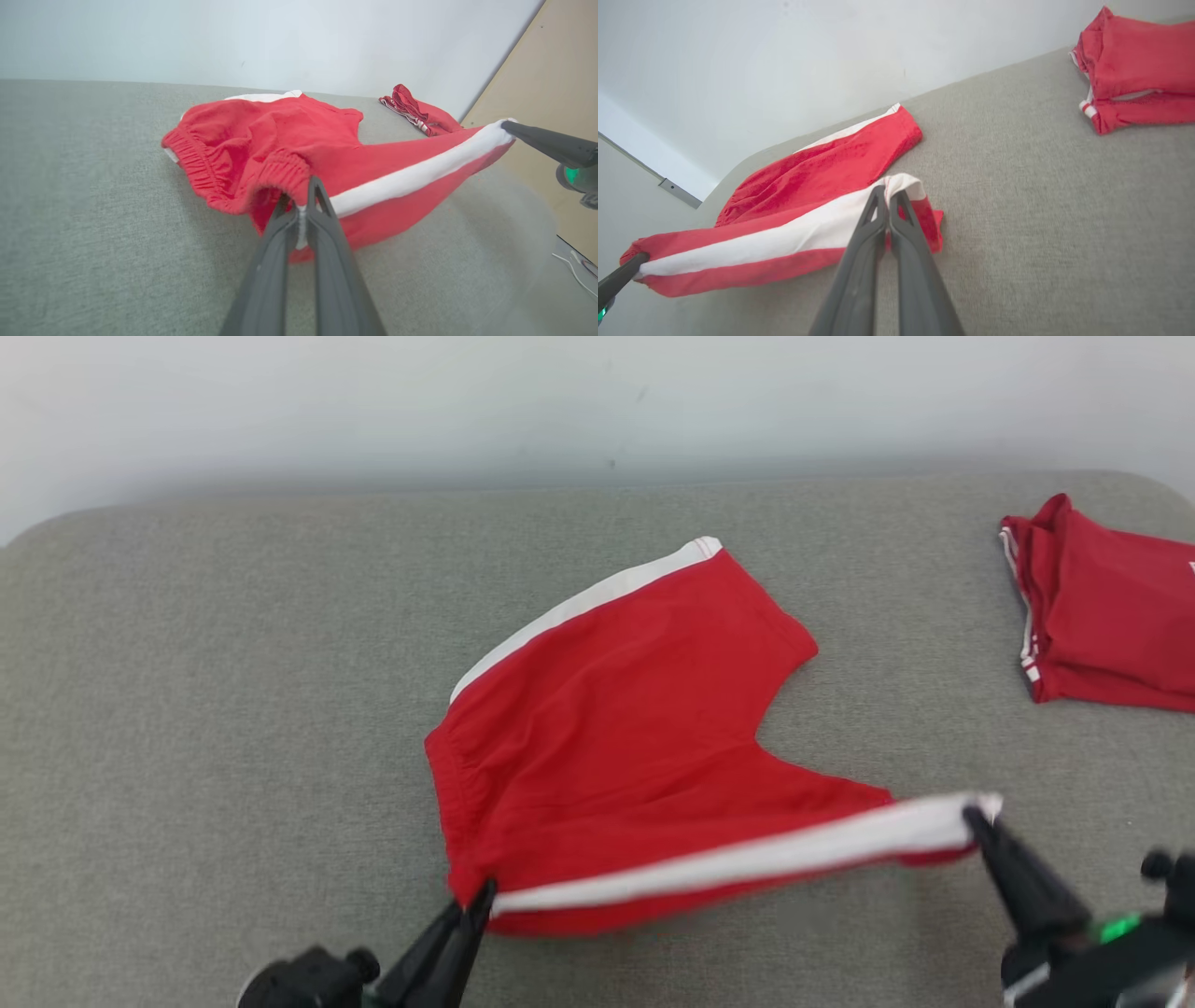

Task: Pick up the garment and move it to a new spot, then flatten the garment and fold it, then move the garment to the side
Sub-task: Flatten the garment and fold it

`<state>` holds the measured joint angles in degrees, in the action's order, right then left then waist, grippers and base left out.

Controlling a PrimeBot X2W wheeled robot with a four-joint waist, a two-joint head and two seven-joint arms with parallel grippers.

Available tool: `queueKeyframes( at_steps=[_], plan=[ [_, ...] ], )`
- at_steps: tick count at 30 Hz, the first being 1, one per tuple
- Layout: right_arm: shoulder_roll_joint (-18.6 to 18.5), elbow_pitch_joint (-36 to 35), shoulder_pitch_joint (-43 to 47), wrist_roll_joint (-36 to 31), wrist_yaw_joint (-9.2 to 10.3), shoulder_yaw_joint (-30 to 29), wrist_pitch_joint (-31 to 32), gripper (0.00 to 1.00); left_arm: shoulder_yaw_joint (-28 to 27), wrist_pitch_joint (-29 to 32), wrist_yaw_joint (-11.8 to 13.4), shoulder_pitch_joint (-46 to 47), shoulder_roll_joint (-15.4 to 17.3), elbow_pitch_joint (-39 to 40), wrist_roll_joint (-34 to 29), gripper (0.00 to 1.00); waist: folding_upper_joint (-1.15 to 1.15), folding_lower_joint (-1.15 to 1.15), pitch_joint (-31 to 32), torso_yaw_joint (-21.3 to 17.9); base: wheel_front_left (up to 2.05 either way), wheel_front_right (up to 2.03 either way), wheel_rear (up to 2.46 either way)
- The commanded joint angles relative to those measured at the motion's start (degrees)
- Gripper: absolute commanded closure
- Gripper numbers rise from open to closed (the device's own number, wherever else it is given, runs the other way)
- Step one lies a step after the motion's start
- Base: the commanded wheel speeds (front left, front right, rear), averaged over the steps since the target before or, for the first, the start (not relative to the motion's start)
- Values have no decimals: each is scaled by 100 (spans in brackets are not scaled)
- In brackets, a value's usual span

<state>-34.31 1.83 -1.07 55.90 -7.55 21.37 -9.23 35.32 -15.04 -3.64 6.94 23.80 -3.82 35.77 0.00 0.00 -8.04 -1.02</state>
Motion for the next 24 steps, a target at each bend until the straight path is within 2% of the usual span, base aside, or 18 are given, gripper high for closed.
queueKeyframes(
  at_steps=[1, 6, 12, 18, 19, 20, 22, 24],
  plan=[
    [57, -3, -192, -57, 16, -82, 73, 100, -61, -18, -28, 118, -61, 18, -45, 100, 0, 0, -47, 59, 0, 0, 0],
    [117, 209, -1016, -193, 16, -287, 292, 100, -313, -18, -129, 554, -305, -71, -208, 100, 0, 0, -220, 246, 0, 0, 0],
    [196, 832, -2217, -423, 16, -189, 564, 100, -540, -18, -229, 1256, -686, -477, -285, 100, 0, 0, -575, 506, 0, 0, 0],
    [352, 1814, -3540, -661, 16, 123, 689, 100, -762, -18, -277, 1946, -1057, -1041, -351, 100, 0, 0, -966, 749, 0, 0, 0],
    [352, 1814, -3540, -661, 16, 123, 689, 100, -762, -18, -277, 1946, -1057, -1041, -351, 100, 0, 0, -966, 749, 0, 0, 0],
    [399, 2163, -3976, -762, 16, 258, 681, 100, -819, -18, -293, 2142, -1164, -1219, -420, 100, 0, 0, -1097, 830, 0, 0, 0],
    [439, 2357, -4189, -804, 16, 325, 677, 100, -846, -18, -304, 2233, -1227, -1308, -431, 100, 0, 0, -1161, 867, 0, 0, 0],
    [566, 2893, -4768, -890, 16, 541, 651, 100, -901, -18, -330, 2487, -1360, -1556, -516, 100, 0, 0, -1343, 950, 0, 0, 0]
  ],
)
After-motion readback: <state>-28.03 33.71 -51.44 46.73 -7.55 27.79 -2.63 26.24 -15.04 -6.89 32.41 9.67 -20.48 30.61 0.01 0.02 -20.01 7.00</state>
